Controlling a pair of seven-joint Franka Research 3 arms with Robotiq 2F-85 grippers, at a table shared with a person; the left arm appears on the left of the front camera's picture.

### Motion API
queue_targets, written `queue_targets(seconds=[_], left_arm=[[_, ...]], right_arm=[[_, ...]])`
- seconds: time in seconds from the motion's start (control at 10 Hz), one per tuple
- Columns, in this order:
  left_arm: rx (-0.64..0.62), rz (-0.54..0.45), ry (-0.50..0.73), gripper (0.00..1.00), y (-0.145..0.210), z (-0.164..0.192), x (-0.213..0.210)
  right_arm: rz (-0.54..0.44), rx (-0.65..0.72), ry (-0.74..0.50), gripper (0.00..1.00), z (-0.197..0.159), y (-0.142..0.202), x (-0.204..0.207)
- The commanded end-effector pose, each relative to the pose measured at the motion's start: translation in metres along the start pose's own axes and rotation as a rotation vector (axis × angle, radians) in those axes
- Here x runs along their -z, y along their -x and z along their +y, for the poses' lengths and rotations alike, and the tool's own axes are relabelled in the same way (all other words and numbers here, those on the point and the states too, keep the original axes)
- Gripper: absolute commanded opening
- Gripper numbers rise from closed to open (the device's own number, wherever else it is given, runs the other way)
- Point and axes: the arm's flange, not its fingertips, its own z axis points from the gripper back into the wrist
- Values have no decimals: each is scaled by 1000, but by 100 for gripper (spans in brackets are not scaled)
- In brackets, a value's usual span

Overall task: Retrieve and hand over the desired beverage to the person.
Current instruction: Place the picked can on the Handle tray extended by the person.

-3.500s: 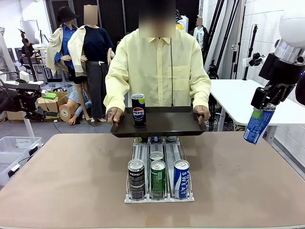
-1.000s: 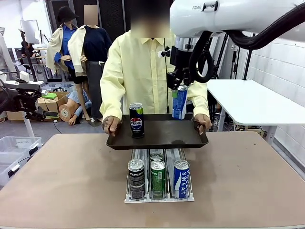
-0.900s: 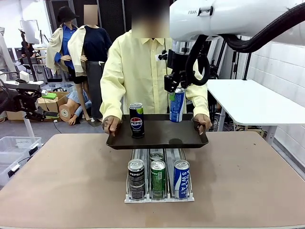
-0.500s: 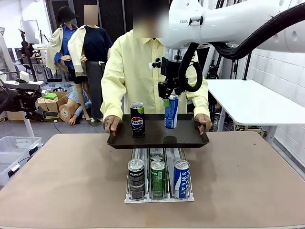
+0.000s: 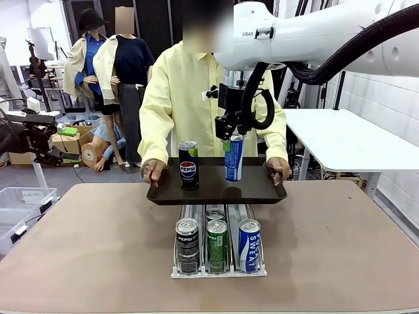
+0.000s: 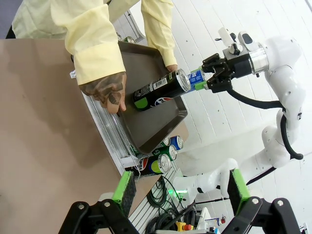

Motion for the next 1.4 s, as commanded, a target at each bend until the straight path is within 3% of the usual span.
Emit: queue_targets(seconds=[0.0, 1.2, 1.3], left_arm=[[2, -7, 0, 100, -1, -1, -1], [2, -7, 0, 100, -1, -1, -1], [2, -7, 0, 100, -1, -1, -1]], right_arm=[[14, -14, -33, 28, 1, -9, -1], [49, -40, -84, 28, -4, -15, 18], [49, -40, -83, 35, -5, -15, 17]])
